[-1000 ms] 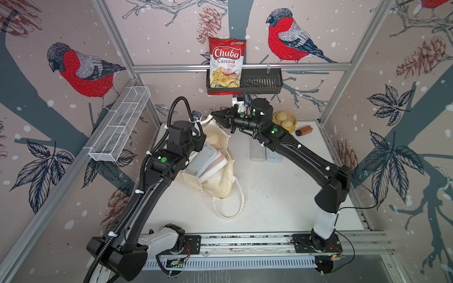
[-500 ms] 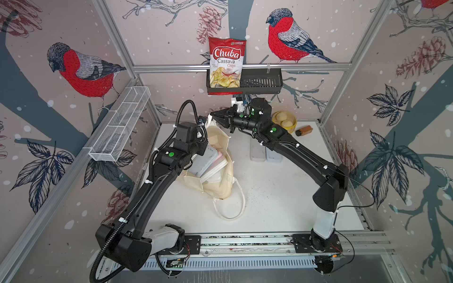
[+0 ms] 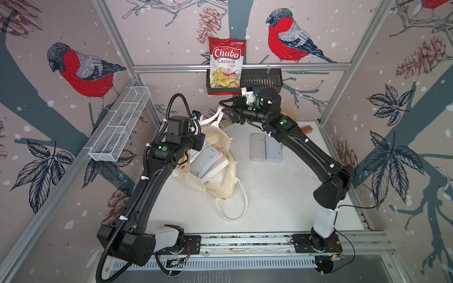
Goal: Take out the pencil case from the canvas bag
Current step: Adjust the canvas bag at the center of the board, then pick up the pencil case from the canvas bag.
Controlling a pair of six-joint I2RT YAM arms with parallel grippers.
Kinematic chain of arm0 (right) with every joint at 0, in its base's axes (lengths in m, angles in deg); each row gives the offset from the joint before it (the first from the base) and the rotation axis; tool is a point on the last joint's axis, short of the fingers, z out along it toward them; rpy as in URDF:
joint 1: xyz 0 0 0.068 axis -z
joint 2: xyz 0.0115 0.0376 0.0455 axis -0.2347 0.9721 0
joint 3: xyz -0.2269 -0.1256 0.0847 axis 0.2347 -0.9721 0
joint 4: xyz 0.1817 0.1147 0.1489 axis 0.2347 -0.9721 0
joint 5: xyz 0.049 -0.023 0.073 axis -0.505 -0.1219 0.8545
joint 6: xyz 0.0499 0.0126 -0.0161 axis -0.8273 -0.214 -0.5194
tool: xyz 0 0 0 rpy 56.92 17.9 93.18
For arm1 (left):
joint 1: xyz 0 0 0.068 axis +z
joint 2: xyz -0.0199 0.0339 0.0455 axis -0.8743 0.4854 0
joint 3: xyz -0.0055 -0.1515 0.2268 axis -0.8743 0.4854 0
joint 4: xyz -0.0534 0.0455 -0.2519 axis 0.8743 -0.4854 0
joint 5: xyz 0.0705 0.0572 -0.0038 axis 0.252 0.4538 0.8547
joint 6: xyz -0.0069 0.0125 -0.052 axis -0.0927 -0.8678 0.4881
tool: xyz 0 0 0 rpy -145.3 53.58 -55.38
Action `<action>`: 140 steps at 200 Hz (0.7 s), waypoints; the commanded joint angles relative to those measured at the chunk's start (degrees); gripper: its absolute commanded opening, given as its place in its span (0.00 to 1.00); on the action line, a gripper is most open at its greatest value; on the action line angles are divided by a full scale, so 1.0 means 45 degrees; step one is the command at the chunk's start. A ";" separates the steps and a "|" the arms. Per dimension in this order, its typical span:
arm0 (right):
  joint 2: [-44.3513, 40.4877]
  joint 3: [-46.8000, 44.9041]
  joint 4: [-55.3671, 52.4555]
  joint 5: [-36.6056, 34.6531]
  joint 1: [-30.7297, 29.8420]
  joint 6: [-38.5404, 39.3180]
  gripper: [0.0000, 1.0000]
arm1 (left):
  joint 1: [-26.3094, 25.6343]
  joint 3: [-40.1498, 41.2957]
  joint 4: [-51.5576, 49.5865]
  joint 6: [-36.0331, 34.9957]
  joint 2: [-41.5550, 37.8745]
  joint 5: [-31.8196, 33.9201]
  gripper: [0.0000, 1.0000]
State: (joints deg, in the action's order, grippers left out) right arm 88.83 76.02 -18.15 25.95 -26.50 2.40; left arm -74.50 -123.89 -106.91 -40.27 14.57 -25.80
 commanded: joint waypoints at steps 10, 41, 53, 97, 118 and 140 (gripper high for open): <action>-0.1221 -0.0493 -0.1357 -0.2223 -0.0227 0.2968 0.54 | 0.0148 -0.0909 -0.0259 0.0612 0.0529 -0.1084 0.00; -0.4756 -0.5161 0.0643 -0.6815 -0.1790 0.4659 0.54 | 0.0153 -0.1633 -0.0714 0.1044 0.1166 -0.1534 0.00; -0.6206 -0.7330 0.2151 -0.8670 -0.2802 0.5059 0.53 | 0.0179 -0.1777 -0.0808 0.1246 0.1331 -0.1576 0.00; -0.7236 -1.0841 0.3799 -1.0775 -0.5447 0.4487 0.52 | 0.0333 -0.1847 -0.0821 0.1878 0.1631 -0.2300 0.00; -0.6243 -1.0974 0.3327 -0.9985 -0.5800 0.3628 0.52 | 0.0335 -0.1848 -0.0789 0.2108 0.1748 -0.2611 0.00; -0.5125 -1.1031 0.3110 -0.9693 -0.5963 0.2604 0.52 | 0.0348 -0.1827 -0.0729 0.2224 0.1791 -0.2740 0.00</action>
State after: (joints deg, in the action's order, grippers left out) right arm 62.25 26.67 -4.66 -17.98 -52.79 19.78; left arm -73.14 -131.65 -110.91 -31.68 22.44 -35.64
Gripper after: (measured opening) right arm 0.520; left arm 0.060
